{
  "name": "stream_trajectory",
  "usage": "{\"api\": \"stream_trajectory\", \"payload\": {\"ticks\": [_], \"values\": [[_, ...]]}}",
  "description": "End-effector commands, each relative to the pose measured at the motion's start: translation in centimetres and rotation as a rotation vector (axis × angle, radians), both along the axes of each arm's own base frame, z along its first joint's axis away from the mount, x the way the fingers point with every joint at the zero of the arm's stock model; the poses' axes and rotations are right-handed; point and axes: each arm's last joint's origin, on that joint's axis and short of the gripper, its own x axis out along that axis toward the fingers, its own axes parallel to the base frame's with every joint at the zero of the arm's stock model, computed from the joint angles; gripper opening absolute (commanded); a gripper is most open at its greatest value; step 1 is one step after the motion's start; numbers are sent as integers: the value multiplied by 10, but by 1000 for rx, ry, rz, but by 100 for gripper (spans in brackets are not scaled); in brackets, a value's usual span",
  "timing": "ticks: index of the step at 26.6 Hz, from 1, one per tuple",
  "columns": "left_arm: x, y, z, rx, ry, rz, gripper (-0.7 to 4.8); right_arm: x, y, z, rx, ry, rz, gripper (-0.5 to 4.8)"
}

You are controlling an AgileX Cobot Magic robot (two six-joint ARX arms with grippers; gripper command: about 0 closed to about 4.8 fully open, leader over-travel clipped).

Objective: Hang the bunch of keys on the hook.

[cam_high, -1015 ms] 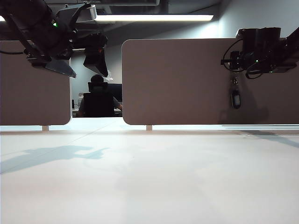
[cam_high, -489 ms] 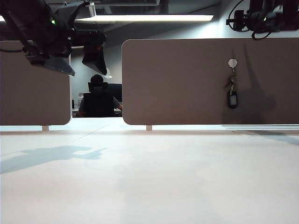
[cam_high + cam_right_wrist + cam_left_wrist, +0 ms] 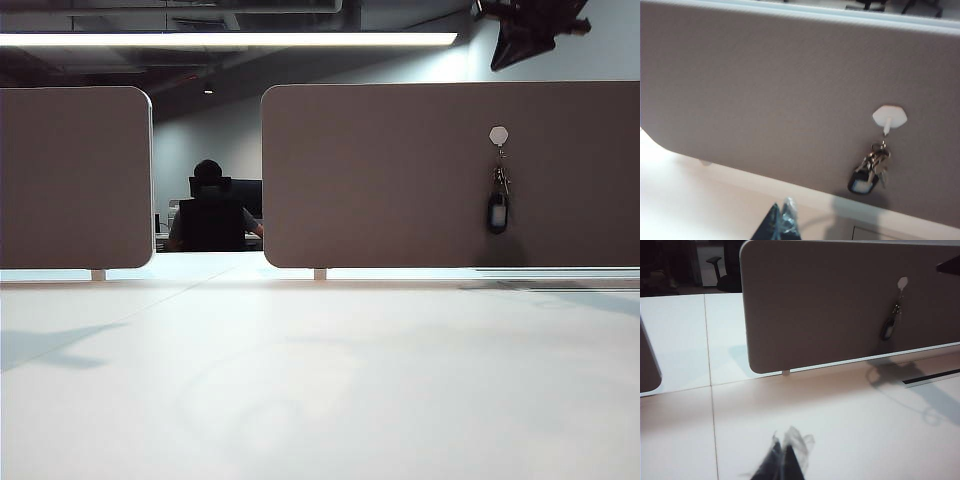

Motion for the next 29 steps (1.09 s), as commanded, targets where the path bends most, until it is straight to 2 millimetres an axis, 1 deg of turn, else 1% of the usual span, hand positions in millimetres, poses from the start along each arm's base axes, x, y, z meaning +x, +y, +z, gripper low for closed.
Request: {"api": "stream_trajectory", "payload": {"ticks": [1, 2, 3, 4, 5, 6, 7, 8, 9, 10, 12, 15, 16, 17, 18, 19, 20, 21, 22, 23, 24, 25, 26, 27, 28, 29], "values": [[-36, 13, 11, -71, 12, -6, -6, -40, 18, 37, -26, -51, 46, -5], [-54, 23, 18, -91, -28, 6, -6, -54, 27, 43, -50, -55, 62, -4], [-65, 29, 21, -103, -51, 18, -6, -64, 32, 47, -65, -61, 78, -5], [-82, 38, 24, -120, -83, 15, -6, -80, 38, 52, -72, -65, 86, -4], [-91, 43, 25, -124, -92, 15, -6, -92, 40, 54, -70, -70, 93, -5], [-105, 50, 22, -116, -91, 15, -6, -111, 43, 54, -60, -83, 104, -5], [-113, 54, 20, -109, -78, 17, -6, -126, 46, 54, -57, -101, 116, -5], [-125, 60, 14, -98, -55, 17, -6, -148, 48, 50, -59, -131, 115, -5], [-132, 63, 10, -96, -51, 17, -6, -164, 48, 46, -58, -155, 115, -5], [-140, 67, 5, -108, -62, 14, -6, -190, 48, 38, -34, -183, 121, -5], [-146, 71, -2, -136, -78, 17, -6, -219, 47, 25, -13, -206, 146, -5], [-145, 70, -17, -133, -67, 16, -6, -252, 49, 5, 4, -189, 209, -5], [-140, 67, -32, -120, -31, -10, -6, -274, 49, -12, 8, -176, 241, -4], [-137, 65, -38, -122, -15, -24, -6, -283, 49, -20, 9, -172, 253, -5], [-127, 59, -53, -160, 21, -32, -6, -300, 48, -38, 17, -174, 274, -4], [-121, 56, -62, -190, 36, -28, -6, -308, 46, -46, 18, -180, 277, -5], [-113, 52, -76, -218, 36, -21, -6, -321, 42, -67, 25, -203, 286, -5], [-108, 50, -84, -225, 29, -22, -6, -328, 41, -78, 31, -216, 301, -5], [-101, 46, -98, -231, 17, -24, -6, -338, 38, -98, 58, -226, 314, -4], [-97, 44, -107, -232, 15, -24, -6, -344, 36, -111, 86, -217, 306, -4], [-93, 42, -122, -225, 26, -12, -6, -351, 33, -132, 118, -191, 298, -5], [-90, 42, -130, -221, 35, 3, -6, -355, 32, -144, 137, -173, 294, -5], [-87, 40, -145, -213, 59, 17, -6, -362, 29, -164, 189, -138, 275, -4], [-86, 40, -150, -217, 72, 27, -6, -365, 28, -172, 208, -130, 252, -5], [-85, 39, -162, -231, 109, 40, -6, -370, 24, -186, 219, -142, 186, -4], [-84, 39, -168, -228, 126, 42, -6, -372, 23, -192, 219, -153, 174, -4]]}}
